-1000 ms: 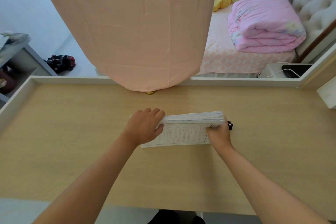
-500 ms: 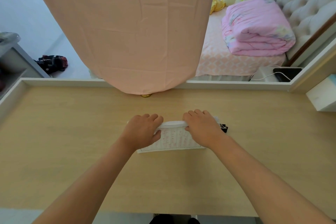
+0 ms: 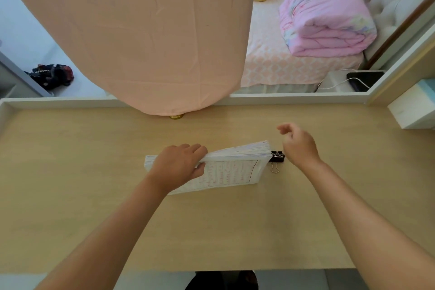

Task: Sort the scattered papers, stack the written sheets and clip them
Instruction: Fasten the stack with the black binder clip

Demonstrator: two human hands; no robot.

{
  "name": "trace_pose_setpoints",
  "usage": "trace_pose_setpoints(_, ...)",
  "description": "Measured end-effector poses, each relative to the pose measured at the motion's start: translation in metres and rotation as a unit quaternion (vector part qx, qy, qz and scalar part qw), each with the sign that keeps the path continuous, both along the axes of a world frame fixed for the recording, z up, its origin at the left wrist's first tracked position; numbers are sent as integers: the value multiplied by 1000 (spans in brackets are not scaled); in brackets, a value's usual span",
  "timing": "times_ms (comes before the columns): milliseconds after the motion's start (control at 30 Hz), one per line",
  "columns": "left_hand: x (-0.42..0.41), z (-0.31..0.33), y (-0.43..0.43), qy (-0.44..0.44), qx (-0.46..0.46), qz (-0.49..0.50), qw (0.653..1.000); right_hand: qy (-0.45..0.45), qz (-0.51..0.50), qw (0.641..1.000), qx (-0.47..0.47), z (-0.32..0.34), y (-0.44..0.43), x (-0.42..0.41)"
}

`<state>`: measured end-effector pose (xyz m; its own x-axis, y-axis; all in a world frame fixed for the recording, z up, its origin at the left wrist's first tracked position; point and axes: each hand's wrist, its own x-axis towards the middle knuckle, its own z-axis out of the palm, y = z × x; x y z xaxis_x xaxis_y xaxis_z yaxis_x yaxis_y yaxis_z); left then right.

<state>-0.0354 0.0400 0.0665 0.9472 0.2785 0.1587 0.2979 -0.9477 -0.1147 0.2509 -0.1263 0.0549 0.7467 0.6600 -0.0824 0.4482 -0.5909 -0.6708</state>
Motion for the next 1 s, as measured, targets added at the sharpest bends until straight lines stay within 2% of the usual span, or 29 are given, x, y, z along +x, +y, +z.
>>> trace_pose_setpoints(67,1,1,1,-3,-3,-3,1000,-24,68,981,-181,-32,-8,13)
trace_pose_setpoints(100,1,1,0,-4,-5,-4,1000,-44,109,966,-233,-46,-12,14)
trace_pose_setpoints(167,1,1,1,-6,-8,-9,1000,-80,157,951,-255,-67,-14,16)
trace_pose_setpoints(267,1,1,0,-4,-14,-17,1000,-87,154,954,-243,-85,-9,20)
trace_pose_setpoints(333,2,1,1,-4,-15,-21,1000,-123,158,946,-254,-89,-8,24)
trace_pose_setpoints(433,2,2,1,-2,-9,-18,1000,-195,130,954,-185,-74,-9,22)
trace_pose_setpoints(533,2,1,-1,-5,-14,-16,1000,-227,52,972,-10,-28,-3,15)
trace_pose_setpoints(600,2,1,-3,0,-16,-12,1000,-237,16,963,127,20,7,3)
trace_pose_setpoints(667,2,2,-3,0,-18,-9,1000,-233,33,947,217,64,22,-21)
trace_pose_setpoints(733,1,3,-5,2,-23,-9,1000,-238,109,937,232,88,39,-53)
trace_pose_setpoints(833,1,7,-6,-7,-32,-9,999,-187,220,942,171,84,62,-96)
trace_pose_setpoints(900,1,6,-6,-10,-42,-2,999,-125,247,952,132,73,69,-114)
trace_pose_setpoints(1000,1,3,-3,-10,-33,6,999,-31,226,964,134,64,70,-126)
